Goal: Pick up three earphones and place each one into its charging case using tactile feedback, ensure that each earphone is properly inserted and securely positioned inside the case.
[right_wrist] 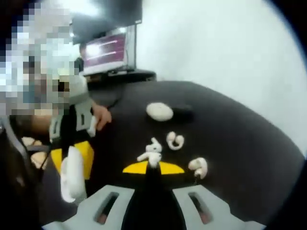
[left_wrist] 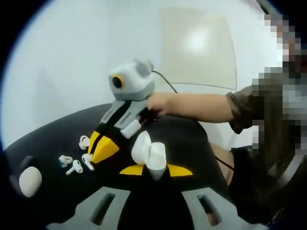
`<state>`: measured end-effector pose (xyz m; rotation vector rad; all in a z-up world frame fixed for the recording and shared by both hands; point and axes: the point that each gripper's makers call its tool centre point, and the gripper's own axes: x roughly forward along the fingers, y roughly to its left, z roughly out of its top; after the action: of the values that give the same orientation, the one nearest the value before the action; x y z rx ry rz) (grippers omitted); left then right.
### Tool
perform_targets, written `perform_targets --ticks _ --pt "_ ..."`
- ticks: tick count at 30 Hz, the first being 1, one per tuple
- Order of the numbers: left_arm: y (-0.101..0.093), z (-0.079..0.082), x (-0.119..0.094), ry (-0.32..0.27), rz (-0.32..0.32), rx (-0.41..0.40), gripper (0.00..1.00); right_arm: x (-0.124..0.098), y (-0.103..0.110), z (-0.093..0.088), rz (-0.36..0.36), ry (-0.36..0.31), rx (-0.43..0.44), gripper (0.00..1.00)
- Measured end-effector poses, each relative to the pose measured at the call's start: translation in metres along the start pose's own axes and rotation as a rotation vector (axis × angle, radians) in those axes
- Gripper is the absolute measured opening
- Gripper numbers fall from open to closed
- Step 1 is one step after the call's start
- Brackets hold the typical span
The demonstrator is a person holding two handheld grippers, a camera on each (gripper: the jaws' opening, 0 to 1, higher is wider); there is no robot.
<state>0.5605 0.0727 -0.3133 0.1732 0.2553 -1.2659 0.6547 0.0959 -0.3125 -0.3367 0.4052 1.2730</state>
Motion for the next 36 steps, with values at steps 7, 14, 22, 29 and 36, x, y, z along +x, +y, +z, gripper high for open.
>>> perform_targets --ticks 7,14,22,29,36 --pt "0.001 0.0 0.0 0.0 0.002 -0.003 0.13 -0.047 0.002 0.017 -0.134 -0.064 -0.038 0.09" --pt "0.001 0.0 0.0 0.0 0.005 -0.002 0.13 -0.089 0.009 -0.029 -0.175 0.029 0.132 0.09" --pt "0.002 -0.001 -0.001 -0.002 0.012 0.004 0.13 -0.106 0.004 -0.07 -0.259 0.052 0.265 0.09" --pt "0.004 -0.002 -0.002 -0.004 0.022 0.012 0.13 -0.104 0.012 -0.07 -0.307 0.007 0.219 0.14" --pt "0.003 -0.002 -0.002 -0.004 0.024 0.019 0.13 -0.118 0.007 -0.071 -0.468 -0.054 0.052 0.21"
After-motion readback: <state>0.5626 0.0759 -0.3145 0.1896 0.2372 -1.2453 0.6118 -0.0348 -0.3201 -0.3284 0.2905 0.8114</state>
